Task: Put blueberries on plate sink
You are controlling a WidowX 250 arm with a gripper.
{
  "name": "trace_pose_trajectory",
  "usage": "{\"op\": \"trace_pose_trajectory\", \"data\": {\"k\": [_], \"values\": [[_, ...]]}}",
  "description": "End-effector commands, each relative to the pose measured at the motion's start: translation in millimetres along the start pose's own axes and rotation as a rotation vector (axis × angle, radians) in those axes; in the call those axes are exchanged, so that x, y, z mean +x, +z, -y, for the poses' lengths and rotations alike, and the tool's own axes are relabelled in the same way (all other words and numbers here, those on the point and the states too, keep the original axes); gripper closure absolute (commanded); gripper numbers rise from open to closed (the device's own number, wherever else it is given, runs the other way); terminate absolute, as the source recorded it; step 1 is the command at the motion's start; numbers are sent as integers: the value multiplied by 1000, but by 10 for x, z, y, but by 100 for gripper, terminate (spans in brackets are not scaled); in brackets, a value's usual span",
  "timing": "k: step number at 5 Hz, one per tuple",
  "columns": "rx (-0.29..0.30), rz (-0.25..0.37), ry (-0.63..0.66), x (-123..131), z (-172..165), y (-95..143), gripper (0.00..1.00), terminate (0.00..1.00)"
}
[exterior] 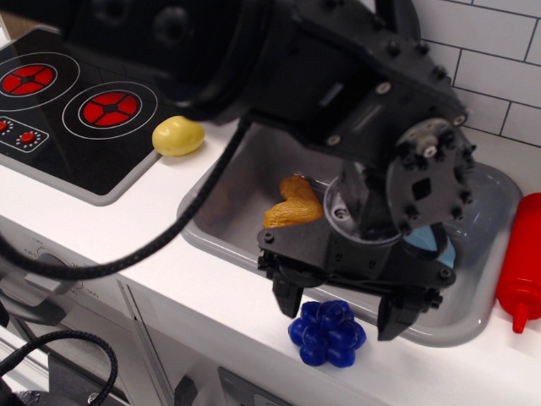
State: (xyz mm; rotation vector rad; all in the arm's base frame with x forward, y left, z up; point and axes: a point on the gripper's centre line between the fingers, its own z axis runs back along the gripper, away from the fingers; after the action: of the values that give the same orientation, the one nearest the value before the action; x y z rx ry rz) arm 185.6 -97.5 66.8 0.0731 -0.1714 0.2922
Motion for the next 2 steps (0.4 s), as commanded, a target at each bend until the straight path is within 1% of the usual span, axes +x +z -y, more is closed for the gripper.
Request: {"op": "trace_pose_trajectory", "data": {"k": [1,2], "values": [[-1,-18,5,-73,40,-107,0,0],[4,-21,10,-72,82,-204,0,0]]}}
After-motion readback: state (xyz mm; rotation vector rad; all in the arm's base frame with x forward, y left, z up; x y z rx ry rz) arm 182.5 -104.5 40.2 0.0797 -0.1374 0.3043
